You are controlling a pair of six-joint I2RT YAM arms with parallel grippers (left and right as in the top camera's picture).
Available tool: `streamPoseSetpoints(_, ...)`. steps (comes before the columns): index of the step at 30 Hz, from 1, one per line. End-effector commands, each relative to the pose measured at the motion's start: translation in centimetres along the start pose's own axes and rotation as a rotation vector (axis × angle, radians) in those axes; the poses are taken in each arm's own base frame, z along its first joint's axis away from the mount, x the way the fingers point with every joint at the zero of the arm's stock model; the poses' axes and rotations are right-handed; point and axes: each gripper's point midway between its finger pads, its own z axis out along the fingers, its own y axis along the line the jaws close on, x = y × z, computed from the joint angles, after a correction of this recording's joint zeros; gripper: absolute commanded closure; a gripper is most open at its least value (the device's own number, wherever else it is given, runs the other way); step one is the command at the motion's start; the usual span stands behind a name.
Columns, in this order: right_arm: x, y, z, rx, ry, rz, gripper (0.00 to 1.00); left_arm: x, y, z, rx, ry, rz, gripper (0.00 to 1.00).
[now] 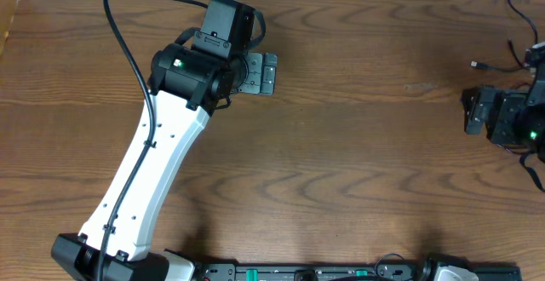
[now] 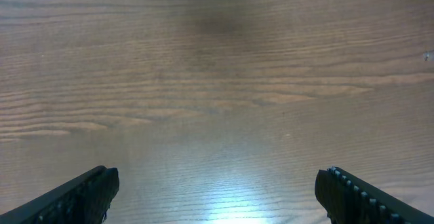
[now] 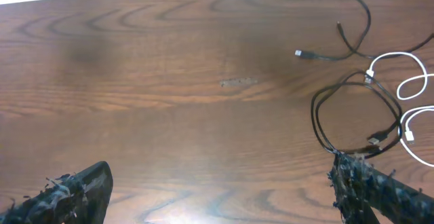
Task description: Untangle cables
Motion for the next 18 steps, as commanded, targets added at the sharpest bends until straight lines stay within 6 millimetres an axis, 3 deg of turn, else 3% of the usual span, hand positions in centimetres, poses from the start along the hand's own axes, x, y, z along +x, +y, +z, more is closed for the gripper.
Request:
streamPoseSetpoints(1, -0.2, -0.1, -0.4, 0.014, -0.01, -0.023, 0.01, -0.1, 0.3, 0.0, -0.02, -0.002, 0.017, 0.02)
streamPoseSetpoints(14, -0.4, 0.0, 0.5, 0.005, -0.008, -0.027, 0.01, -0.1, 0.3, 0.0, -0.02, -0.003, 0.017, 0.02)
streamPoseSetpoints(18, -0.8, 1.1, 1.3, -0.023, -0.09, -0.076, 0.01, -0.1, 0.3, 0.0, -0.02, -0.002, 0.017, 0.02)
